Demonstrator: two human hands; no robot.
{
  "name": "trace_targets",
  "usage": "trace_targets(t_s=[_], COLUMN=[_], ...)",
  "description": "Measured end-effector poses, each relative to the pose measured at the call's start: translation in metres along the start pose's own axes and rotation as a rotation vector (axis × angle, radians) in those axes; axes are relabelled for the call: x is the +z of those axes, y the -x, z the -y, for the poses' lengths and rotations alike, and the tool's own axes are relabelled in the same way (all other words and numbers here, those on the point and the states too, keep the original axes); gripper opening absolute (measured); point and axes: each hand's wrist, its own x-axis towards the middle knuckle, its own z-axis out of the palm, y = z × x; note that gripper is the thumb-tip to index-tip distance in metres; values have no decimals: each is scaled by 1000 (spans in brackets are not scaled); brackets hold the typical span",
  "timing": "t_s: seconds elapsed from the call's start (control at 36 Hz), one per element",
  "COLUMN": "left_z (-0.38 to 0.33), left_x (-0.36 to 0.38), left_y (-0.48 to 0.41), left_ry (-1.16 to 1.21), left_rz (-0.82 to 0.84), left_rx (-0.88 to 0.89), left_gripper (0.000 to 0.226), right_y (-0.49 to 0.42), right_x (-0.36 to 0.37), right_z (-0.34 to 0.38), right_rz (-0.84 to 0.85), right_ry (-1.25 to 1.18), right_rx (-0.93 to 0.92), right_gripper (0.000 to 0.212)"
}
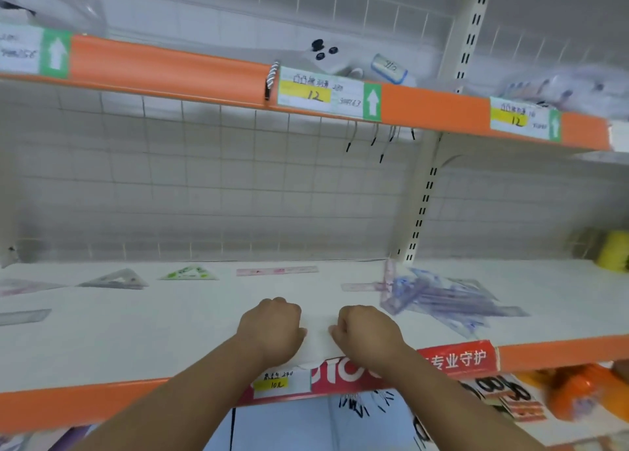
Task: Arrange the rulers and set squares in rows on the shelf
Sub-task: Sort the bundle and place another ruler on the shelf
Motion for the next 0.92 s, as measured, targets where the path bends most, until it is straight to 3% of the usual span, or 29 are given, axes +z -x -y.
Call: trace_targets(t_s=[0.56,0.72,0.81,0.92], left_z=[-44,-78,-98,-120], left_x=[10,18,21,26], left_y=[-65,-87,-99,-117], left_ry=[-19,-13,-12,-7], left_rz=[15,30,30,39], left_rx=[171,146,111,37], left_gripper=[33,35,37,36], right_y=[-16,-28,-35,-46], right_x=[2,-5,-8,-15], right_z=[-69,-117,-144,-187], right_rz=[-41,-54,-63,-62], right_ry=[-19,-31,4,36], right_rx=[143,151,127,107], right_gripper=[24,37,24,26])
